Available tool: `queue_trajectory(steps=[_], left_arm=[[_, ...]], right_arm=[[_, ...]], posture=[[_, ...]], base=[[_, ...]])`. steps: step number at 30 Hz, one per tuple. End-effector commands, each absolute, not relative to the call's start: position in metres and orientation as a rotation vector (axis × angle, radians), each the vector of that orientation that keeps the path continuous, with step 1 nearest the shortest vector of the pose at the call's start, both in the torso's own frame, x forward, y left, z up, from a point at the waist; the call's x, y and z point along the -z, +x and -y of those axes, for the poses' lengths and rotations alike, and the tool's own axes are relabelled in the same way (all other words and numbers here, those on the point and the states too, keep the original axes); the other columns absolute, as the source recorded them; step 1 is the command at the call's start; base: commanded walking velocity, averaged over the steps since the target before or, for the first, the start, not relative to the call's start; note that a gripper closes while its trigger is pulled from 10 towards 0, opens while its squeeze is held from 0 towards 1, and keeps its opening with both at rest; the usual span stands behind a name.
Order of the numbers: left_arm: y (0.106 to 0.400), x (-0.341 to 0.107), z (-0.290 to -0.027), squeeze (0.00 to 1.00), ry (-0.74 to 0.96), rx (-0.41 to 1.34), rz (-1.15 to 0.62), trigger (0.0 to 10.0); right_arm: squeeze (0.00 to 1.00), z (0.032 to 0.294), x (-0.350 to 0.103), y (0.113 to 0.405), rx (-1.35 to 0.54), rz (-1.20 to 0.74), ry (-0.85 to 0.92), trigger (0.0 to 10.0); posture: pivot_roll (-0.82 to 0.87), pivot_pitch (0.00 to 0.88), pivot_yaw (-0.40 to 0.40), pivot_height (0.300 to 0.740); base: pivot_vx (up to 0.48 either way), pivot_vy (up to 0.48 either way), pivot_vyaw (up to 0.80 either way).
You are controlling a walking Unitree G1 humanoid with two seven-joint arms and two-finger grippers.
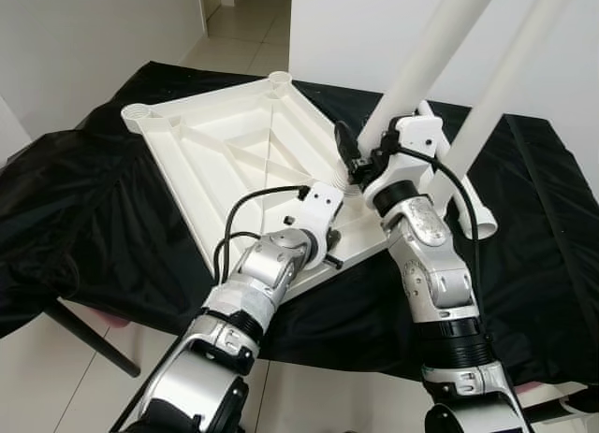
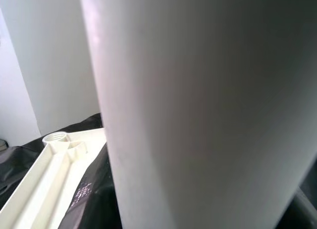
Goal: Building children table
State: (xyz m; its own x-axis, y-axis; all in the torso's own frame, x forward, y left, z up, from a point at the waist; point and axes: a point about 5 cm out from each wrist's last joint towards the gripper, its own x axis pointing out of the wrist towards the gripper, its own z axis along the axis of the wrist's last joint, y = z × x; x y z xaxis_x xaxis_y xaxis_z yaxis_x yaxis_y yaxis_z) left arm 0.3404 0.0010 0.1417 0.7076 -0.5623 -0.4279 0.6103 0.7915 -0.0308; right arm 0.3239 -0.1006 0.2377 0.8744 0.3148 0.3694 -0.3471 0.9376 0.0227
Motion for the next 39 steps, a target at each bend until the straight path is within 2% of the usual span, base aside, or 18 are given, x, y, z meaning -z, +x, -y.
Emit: queue_trajectory(steps=[1, 20, 32, 39], left_arm=[[0.354, -0.152, -0.018, 0.0, 0.125, 0.416, -0.374, 0.0], [0.353, -0.164, -0.018, 0.0, 0.121, 0.456, -0.31, 0.0], [0.356, -0.165, -0.034, 0.0, 0.08, 0.346, -0.306, 0.0], [0.378, -0.174, -0.055, 0.0, 0.072, 0.239, -0.282, 0.0]], right_arm=[[0.0, 0.1, -0.24, 0.321, -0.347, 0.381, 0.094, 10.0], [0.0, 0.099, -0.24, 0.321, -0.345, 0.38, 0.099, 10.0], [0.0, 0.098, -0.24, 0.321, -0.35, 0.378, 0.1, 10.0], [0.0, 0.094, -0.241, 0.322, -0.369, 0.378, 0.103, 10.0]], posture=[[0.11, 0.052, -0.009, 0.74], [0.11, 0.059, -0.008, 0.74], [0.11, 0.062, -0.013, 0.74], [0.12, 0.058, -0.023, 0.74]], base=[[0.0, 0.0, 0.0], [0.0, 0.0, 0.0], [0.0, 0.0, 0.0], [0.0, 0.0, 0.0]])
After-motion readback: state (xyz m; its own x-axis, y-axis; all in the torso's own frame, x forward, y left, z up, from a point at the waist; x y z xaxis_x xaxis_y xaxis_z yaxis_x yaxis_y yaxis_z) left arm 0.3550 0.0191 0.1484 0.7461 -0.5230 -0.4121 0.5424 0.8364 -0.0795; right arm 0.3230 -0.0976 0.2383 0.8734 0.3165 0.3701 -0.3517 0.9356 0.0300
